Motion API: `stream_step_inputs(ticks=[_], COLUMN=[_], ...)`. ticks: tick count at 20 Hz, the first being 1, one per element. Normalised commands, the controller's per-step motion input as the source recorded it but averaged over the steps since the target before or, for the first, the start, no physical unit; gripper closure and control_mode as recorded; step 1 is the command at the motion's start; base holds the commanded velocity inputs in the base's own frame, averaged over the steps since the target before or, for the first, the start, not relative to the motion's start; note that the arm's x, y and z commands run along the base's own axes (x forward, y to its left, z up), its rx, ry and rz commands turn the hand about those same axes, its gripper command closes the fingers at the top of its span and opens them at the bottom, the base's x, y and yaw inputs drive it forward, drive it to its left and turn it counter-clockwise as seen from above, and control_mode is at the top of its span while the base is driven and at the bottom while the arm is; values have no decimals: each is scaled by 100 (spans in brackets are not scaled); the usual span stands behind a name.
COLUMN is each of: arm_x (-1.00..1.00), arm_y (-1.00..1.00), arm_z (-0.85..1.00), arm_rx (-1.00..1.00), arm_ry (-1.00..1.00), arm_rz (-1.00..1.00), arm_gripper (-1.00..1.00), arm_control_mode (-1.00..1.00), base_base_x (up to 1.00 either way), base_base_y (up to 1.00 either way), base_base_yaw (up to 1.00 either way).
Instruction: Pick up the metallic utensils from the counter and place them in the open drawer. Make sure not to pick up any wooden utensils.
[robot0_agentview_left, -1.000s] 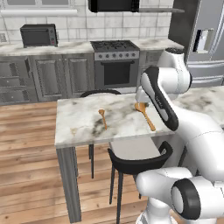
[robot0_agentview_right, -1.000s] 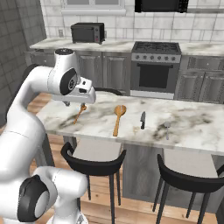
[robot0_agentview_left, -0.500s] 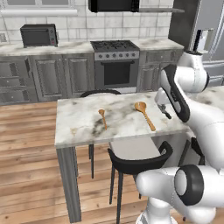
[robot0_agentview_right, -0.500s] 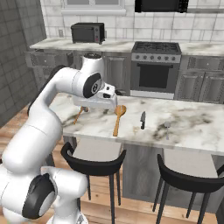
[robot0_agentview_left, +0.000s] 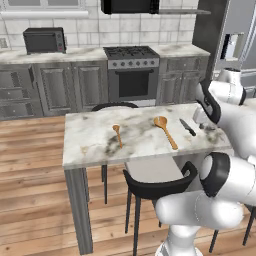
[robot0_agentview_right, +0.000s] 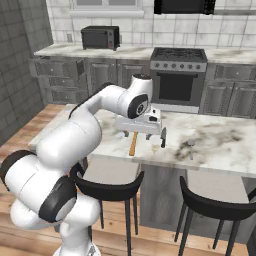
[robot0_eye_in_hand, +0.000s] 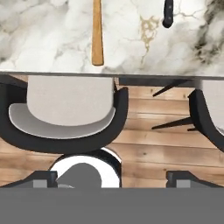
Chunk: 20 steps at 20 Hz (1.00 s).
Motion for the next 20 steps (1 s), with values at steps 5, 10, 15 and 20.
stream_step_inputs(ticks=[5, 10, 15, 20], arm_x=[85, 96, 72, 19], arm_y=[-12, -6, -7, -3], arm_z=[-13, 0, -5, -34], arm_rx=[0, 0, 0, 0], arm_ry=[7, 3, 3, 3], arm_rz=[8, 12, 10, 10], arm_gripper=[-100, -100, -100, -100], arm_control_mode=[-100, -100, -100, -100], base_base_x=[0, 0, 0, 0], base_base_y=[0, 0, 0, 0], base_base_yaw=[0, 0, 0, 0])
